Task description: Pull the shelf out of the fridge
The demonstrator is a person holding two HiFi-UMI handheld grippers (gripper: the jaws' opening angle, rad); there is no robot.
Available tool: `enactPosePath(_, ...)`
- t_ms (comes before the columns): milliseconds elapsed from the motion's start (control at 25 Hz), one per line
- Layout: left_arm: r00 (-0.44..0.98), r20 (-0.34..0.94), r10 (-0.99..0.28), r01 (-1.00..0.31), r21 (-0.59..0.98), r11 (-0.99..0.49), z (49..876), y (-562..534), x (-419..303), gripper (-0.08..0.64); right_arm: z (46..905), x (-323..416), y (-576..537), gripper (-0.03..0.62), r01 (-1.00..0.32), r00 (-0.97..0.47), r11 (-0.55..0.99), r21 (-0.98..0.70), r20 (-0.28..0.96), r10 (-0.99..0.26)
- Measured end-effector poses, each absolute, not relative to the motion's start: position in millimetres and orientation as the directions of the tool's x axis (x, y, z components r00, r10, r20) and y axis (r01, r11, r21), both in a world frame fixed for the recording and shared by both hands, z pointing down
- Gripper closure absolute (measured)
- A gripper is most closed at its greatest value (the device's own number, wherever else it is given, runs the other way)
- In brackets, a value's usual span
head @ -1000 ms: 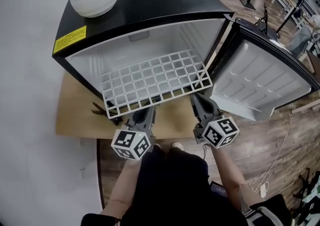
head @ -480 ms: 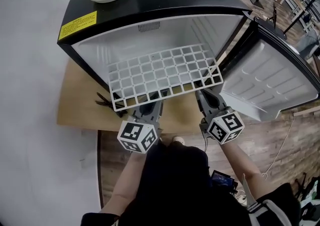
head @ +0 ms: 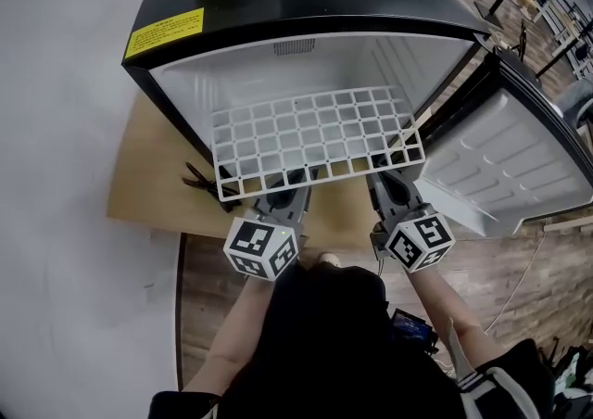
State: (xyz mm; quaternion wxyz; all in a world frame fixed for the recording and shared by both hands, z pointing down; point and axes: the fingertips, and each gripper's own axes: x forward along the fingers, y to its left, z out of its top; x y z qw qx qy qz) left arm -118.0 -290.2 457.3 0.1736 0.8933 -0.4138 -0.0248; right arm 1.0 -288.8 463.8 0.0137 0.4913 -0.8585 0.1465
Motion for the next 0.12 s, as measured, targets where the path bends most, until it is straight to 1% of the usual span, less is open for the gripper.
enactPosePath(120, 0.655, 0.096, -0.749, -0.731, 0.332, -0.596, 458.7, -292.1, -119.3, 0.552, 465.7, -3.0, -290.9, 0.601, -0.848, -0.519, 0.481, -0.223, 0.171, -0.837)
